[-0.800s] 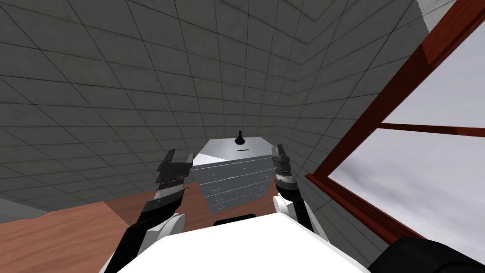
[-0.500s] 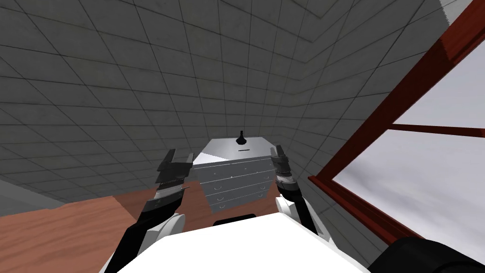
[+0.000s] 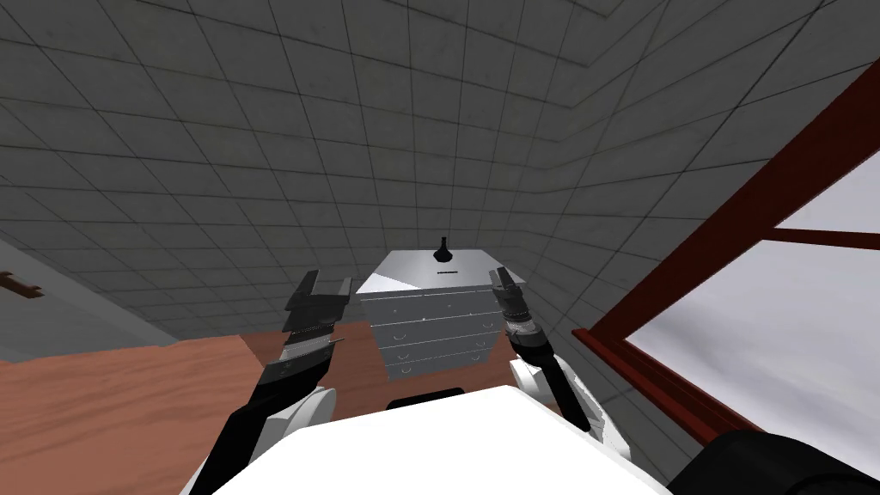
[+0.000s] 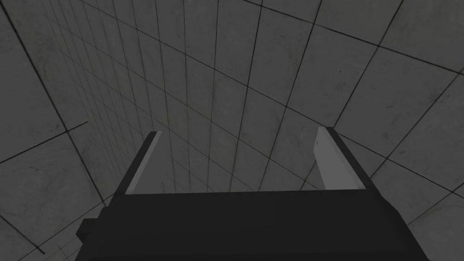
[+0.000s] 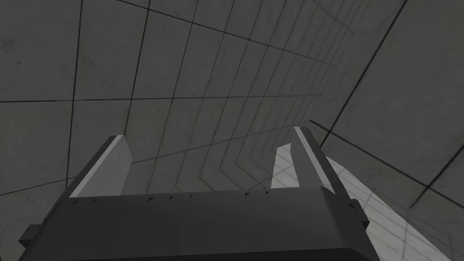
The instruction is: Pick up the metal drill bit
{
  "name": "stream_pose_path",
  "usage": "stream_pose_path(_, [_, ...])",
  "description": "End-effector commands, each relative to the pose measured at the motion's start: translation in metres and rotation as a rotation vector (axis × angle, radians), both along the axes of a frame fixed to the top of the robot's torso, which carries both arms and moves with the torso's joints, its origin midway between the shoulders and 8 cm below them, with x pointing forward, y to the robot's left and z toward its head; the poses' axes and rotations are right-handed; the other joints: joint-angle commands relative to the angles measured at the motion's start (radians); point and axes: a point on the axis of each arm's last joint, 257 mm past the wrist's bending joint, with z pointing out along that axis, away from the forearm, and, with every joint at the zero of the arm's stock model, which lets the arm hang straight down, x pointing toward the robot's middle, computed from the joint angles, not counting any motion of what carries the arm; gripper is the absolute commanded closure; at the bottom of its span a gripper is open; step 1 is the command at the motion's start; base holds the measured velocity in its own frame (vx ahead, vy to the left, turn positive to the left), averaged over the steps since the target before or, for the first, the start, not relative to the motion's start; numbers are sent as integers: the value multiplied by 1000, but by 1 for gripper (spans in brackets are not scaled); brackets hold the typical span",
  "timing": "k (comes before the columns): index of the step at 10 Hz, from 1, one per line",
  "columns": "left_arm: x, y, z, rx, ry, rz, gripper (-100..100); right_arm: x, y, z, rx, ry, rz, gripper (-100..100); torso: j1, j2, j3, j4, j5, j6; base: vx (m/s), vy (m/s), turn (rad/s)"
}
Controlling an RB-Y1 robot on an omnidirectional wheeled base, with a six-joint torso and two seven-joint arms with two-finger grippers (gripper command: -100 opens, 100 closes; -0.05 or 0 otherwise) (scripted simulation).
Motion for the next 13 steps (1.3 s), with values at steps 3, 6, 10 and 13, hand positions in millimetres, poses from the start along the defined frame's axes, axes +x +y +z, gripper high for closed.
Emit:
stream_pose_path(3, [0,0,0,0,0,0,0,2,0,-8,-66,23,38,-100,1,0,0,0,0,0,-17,-16,119])
stream_pose_path(6, [0,0,0,0,0,0,0,4,-5,-16,-129,48,73,-100,1,0,0,0,0,0,-18,-14,140])
stream_pose_path(10, [0,0,0,0,0,0,0,7,-11,-23,-205,79,112,-100,1,0,0,0,0,1,-19,-17,132])
stream_pose_path(13, [0,0,0,0,0,0,0,9,-12,-28,-265,99,142,-100,1,0,0,0,0,0,-20,-15,142])
